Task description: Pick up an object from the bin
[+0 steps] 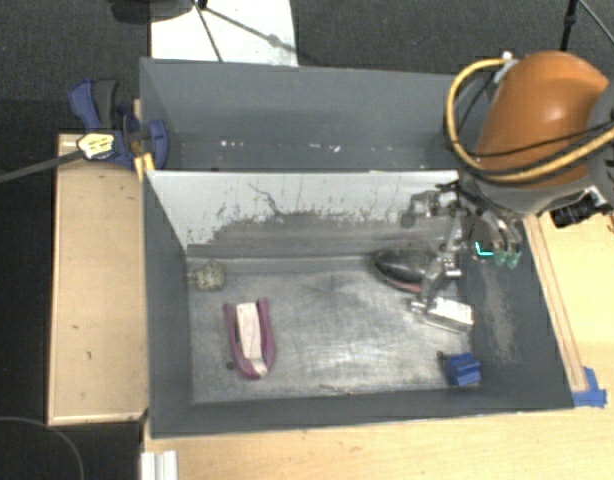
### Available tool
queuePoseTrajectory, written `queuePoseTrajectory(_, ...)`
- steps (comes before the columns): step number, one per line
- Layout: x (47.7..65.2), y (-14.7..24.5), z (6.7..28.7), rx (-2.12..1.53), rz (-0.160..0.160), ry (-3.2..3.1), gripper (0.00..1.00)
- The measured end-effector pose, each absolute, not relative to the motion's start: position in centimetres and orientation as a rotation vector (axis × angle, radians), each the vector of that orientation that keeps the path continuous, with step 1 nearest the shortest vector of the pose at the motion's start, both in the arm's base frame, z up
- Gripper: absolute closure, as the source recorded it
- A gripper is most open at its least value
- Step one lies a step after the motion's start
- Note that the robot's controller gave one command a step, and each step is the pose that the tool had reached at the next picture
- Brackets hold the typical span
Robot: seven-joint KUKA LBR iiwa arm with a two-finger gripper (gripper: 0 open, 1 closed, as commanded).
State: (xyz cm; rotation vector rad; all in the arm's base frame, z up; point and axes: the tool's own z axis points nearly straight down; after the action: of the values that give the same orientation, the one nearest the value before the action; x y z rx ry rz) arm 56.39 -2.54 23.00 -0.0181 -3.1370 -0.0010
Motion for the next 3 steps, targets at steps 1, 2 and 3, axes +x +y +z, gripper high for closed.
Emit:
queuePoseTrajectory(1, 59.1, -7.1, 7.3, -0.199, -0.005, -3.139, 0.0)
queuePoseTrajectory(2, 57.9, -7.0, 10.1, -0.499, -0.001, -3.107, 0.0)
queuePoseTrajectory(3, 58.0, -6.8, 10.1, -0.775, -0.002, -3.05, 0.0)
